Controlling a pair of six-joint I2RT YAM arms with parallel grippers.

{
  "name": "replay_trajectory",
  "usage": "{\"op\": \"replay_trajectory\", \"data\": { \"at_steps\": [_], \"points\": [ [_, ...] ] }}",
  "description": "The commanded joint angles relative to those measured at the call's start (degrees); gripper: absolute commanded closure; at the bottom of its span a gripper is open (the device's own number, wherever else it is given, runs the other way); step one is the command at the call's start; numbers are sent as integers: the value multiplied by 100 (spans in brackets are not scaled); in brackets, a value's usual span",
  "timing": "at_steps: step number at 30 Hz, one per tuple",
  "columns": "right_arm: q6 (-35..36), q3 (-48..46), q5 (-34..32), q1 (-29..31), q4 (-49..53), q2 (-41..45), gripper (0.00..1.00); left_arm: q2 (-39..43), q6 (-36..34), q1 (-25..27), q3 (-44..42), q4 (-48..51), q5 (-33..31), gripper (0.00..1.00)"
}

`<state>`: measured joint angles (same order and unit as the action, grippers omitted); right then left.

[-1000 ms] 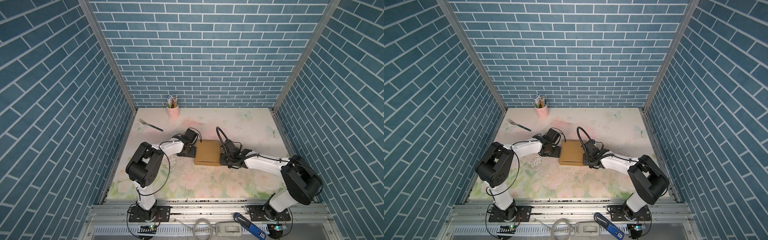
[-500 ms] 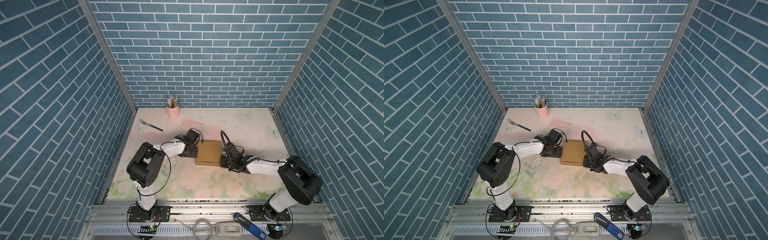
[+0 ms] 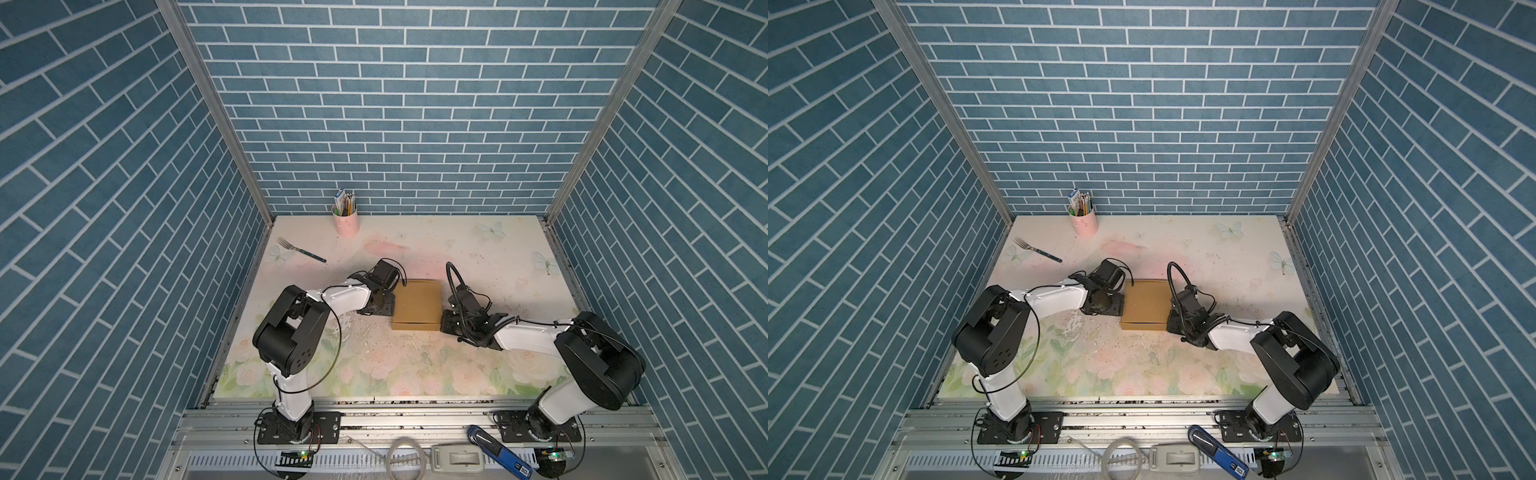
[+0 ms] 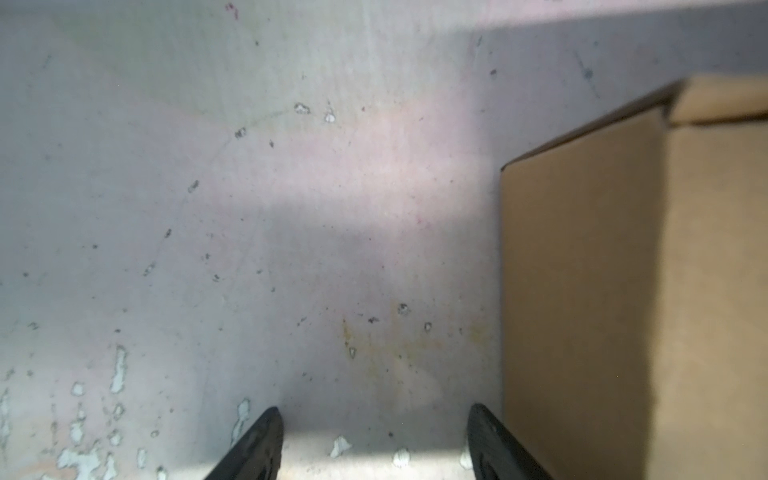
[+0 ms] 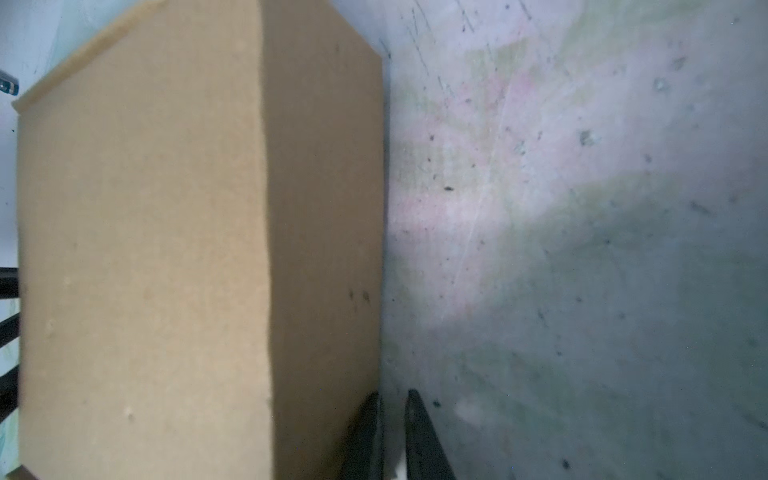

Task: Fold the paper box
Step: 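Press both grippers against opposite sides of the brown box to center it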

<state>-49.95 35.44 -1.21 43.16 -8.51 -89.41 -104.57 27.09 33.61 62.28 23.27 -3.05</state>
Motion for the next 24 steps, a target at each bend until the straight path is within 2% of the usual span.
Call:
{"op": "replay_trajectory", "data": {
  "at_steps": [1, 5, 11, 16, 20, 24],
  "points": [
    [-368, -51, 657, 175, -761, 142, 83, -130, 123, 344, -155, -185, 541, 28],
    [-175, -63, 209, 173, -228, 381, 80, 51, 89, 256, -161, -34, 431, 28],
    [627, 354, -933, 89, 1602, 861, 73, 533, 24, -75, -341, 175, 279, 27],
    [1218, 599, -1693, -115, 2467, 1131, 66, 914, 71, -281, -508, 205, 83, 26],
    [1550, 819, -1543, -413, 2443, 1058, 60, 833, 73, -393, -494, 124, 90, 26],
    [1745, 1186, -1063, -695, 2246, 640, 58, 530, 78, -471, -342, -28, 259, 26]
  ]
}}
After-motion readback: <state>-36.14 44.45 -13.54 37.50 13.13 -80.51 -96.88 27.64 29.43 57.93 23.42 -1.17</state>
